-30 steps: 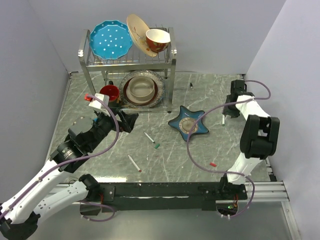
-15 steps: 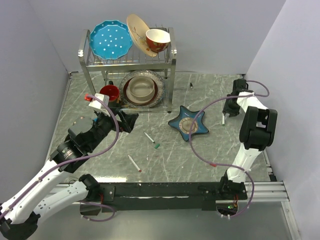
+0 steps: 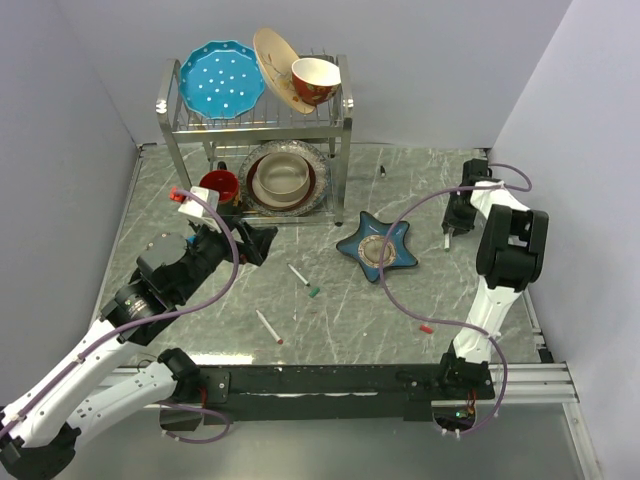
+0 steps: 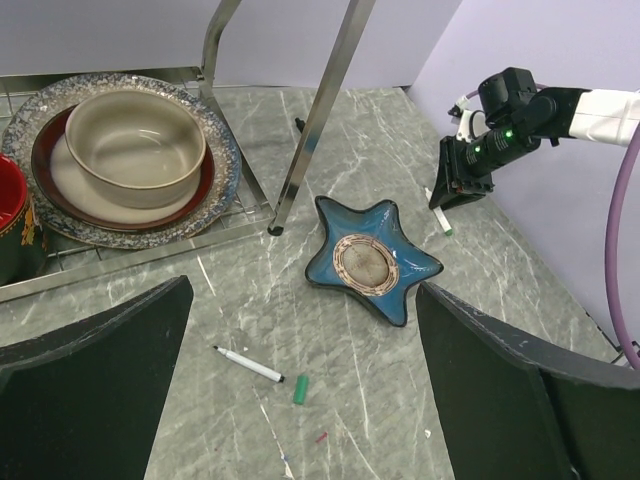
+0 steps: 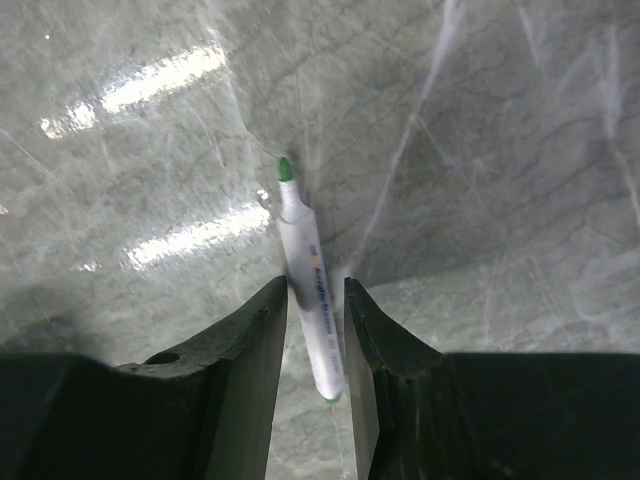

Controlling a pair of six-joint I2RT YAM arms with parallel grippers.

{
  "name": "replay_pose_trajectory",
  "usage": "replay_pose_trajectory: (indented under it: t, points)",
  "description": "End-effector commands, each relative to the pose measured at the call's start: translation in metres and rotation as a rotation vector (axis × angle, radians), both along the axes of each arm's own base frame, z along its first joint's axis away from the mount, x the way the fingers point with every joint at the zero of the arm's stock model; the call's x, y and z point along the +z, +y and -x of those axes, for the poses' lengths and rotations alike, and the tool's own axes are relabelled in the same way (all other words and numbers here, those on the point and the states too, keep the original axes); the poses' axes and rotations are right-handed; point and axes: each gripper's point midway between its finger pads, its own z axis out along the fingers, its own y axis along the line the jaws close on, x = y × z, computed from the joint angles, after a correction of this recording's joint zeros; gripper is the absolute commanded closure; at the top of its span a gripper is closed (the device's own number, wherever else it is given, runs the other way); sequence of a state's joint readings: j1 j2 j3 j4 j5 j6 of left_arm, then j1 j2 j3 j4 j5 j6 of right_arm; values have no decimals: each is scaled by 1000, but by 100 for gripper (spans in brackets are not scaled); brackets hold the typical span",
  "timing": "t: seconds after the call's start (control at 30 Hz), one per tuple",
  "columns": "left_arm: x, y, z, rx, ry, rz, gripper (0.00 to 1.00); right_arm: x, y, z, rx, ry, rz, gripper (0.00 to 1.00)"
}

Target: Insert the pens into the pen caps

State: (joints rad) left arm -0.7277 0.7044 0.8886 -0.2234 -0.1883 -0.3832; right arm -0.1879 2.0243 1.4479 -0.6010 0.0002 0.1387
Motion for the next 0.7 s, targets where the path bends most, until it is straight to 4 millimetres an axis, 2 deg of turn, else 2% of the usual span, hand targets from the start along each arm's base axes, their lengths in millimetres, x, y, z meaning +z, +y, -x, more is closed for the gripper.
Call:
replay_pose_trajectory:
  t: [0.0, 0.13, 0.27, 0.3, 0.4, 0.47, 0.5, 0.53, 0.67]
  points:
    - [13, -2, 1, -13, -36, 21, 0, 6, 5, -16, 11, -24, -13, 63]
    - [14, -3, 2, -24, -40, 20, 1, -6, 3, -13, 8, 28, 14, 66]
    - [13, -2, 2, -21, -39, 15, 0, -5, 4, -11, 15, 38, 48, 74]
    - [13, -2, 2, -22, -42, 16, 1, -6, 7, -11, 22, 40, 48, 77]
    - [12, -5, 4, -45, -49, 9, 1, -3, 13, -10, 23, 46, 57, 97]
    - [9, -7, 2, -44, -50, -1, 1, 5, 27, -9, 34, 24, 85, 100]
    - [5, -7, 0, -40, -38, -13, 2, 2, 30, -1, 32, 35, 108, 100]
    - [0, -8, -2, -37, -19, -29, 2, 16, 34, -3, 17, -7, 124, 100]
    - [0, -12, -5, -40, 4, -39, 4, 40, 39, 4, -15, -85, 122, 100]
